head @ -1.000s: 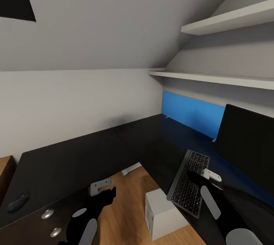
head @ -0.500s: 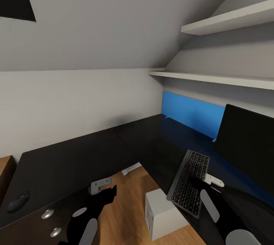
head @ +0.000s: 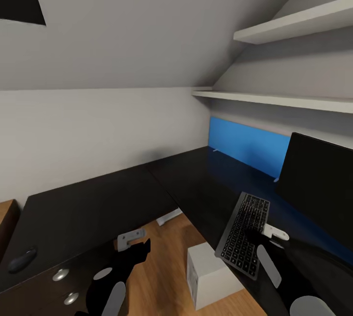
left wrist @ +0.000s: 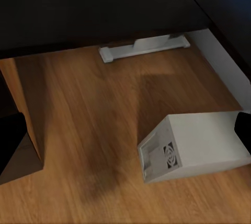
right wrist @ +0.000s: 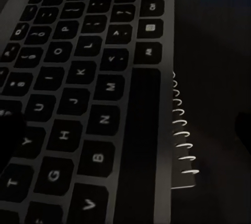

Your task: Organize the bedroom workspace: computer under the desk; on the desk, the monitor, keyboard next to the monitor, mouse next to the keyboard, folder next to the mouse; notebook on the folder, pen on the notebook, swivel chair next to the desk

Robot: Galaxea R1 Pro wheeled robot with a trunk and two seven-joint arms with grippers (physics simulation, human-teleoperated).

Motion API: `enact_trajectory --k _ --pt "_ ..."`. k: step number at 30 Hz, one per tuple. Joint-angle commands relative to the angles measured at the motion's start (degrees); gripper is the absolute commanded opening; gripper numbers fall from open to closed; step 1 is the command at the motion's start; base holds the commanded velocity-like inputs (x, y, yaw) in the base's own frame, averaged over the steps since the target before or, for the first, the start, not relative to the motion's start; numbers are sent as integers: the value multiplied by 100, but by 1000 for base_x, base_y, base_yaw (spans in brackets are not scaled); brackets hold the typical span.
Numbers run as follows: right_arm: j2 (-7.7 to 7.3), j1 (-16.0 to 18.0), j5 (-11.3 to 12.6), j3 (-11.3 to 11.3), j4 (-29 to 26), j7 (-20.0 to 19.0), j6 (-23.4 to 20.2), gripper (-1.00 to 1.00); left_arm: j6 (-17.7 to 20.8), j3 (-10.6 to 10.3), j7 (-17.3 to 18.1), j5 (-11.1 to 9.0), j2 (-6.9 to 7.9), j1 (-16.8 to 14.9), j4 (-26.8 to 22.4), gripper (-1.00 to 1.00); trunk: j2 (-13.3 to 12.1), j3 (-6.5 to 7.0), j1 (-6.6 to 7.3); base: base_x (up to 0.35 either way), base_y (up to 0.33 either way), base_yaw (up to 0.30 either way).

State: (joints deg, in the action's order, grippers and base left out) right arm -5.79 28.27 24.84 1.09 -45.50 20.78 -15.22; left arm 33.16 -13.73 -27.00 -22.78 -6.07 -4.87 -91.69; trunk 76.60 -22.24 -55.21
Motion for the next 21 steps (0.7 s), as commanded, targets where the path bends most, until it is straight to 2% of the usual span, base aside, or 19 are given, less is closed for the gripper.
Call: enact_trajectory --k 1,21 --pt "-2 3 41 -8 -11 31 -22 100 12 -7 -54 -60 1 -5 -7 100 46 -26 -23 0 0 0" --pt "-1 3 -22 -21 -11 29 -16 100 15 -7 -59 -60 0 -5 -7 100 848 -385 -462 0 0 0"
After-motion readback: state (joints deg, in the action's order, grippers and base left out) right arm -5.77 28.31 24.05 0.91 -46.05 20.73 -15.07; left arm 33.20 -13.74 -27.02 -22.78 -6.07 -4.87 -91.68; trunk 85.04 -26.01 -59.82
